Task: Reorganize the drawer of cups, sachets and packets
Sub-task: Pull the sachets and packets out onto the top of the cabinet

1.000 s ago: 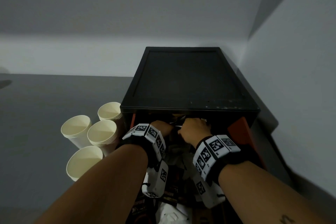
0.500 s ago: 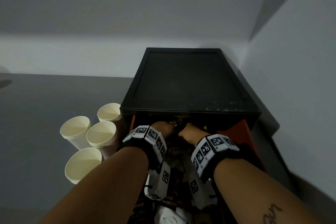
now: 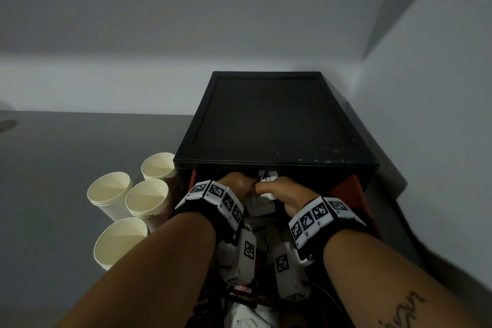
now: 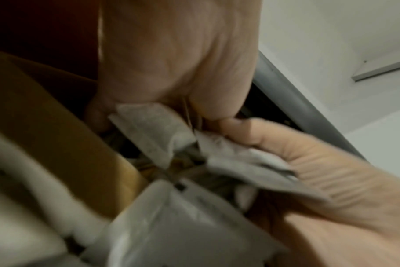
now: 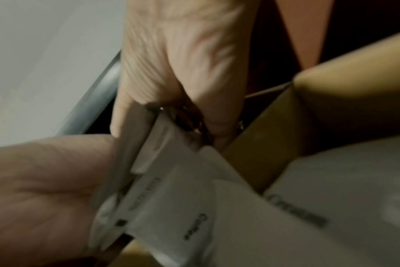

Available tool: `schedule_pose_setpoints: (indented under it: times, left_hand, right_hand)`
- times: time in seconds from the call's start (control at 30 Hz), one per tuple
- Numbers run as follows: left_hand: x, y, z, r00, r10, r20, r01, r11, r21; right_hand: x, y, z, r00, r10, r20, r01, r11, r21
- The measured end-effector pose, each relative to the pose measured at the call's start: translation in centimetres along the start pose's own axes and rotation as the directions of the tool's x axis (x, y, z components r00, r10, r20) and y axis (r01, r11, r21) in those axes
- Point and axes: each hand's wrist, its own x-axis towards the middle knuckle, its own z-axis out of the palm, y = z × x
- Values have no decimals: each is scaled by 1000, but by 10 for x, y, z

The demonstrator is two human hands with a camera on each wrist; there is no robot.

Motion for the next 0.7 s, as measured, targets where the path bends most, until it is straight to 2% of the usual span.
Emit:
schedule_pose_setpoints:
  times: [0.03, 0.17, 0.3, 0.37, 0.47, 0.57, 0.7]
  left_hand:
    - [2, -2, -1, 998, 46, 37, -48, 998, 34]
    - [3, -3, -1, 997, 32, 67, -33, 999, 25]
    - [-2, 1, 5, 990, 39, 139, -46, 998, 47]
    - [-3, 5, 8, 988, 47, 150, -51, 998, 21]
    - [-1, 5, 10, 982, 54, 180, -31, 991, -128]
    - [0, 2, 6, 985, 70, 157, -38, 979, -198]
    - [-5, 2, 4, 986, 84, 143, -50, 974, -223]
  right_hand:
    - [0, -1, 1, 1000, -5, 15, 6, 1000, -19]
    - [0, -1, 3, 999, -16, 31, 18, 997, -70]
    - [-2, 4, 2, 996, -55, 65, 55, 998, 6]
    - [-4, 7, 0, 991, -119, 68, 112, 989, 96]
    - [-7, 10, 3, 981, -179, 74, 163, 969, 186]
    - [-7, 10, 9, 983, -172, 63, 156, 966, 206]
    - [-7, 10, 13, 990, -136, -24, 138, 969, 202]
